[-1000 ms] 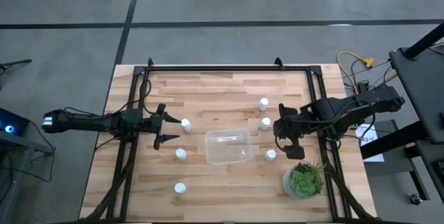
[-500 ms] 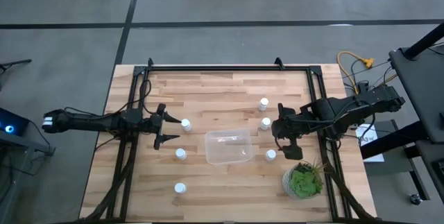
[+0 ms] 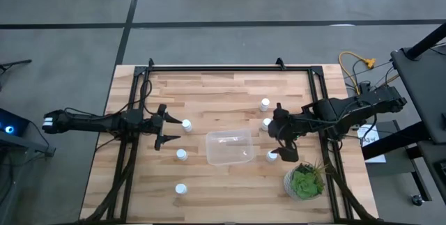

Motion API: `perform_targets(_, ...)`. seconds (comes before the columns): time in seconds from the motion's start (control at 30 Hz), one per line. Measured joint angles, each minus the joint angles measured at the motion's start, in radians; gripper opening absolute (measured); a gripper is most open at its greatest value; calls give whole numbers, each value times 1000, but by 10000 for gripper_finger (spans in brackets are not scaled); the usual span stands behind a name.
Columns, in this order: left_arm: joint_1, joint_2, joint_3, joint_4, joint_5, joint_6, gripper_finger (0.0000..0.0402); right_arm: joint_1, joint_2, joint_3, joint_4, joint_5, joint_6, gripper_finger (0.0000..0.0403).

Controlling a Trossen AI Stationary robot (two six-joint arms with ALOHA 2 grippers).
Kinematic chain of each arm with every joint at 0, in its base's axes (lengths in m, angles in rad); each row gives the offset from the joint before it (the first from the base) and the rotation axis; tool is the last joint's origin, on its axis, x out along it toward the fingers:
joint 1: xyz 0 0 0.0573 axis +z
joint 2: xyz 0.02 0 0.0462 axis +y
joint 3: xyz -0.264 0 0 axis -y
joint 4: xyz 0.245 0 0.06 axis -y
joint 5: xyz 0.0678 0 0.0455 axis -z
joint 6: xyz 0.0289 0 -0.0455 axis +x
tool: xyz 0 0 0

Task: Pick and place pill bottles into a basket
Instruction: Put the white medicine bottle into the transparent bin

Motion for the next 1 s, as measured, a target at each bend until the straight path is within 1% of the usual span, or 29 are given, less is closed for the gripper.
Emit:
perform_targets(0.13,0,0,0,0,0,0,274,0,0,-1,0,0,-53,368)
perform_targets(0.37,0,0,0,0,0,0,274,0,-1,-30,8,0,-30,368)
perform_targets(0.53,0,0,0,0,0,0,274,0,-1,-108,32,-29,35,368)
perform_targets(0.63,0,0,0,0,0,0,274,1,-1,-172,107,-72,45,368)
perform_targets(0.77,0,0,0,0,0,0,274,5,0,-250,193,-99,91,368)
perform_targets(1.0,0,0,0,0,0,0,274,8,0,-320,228,-53,89,368)
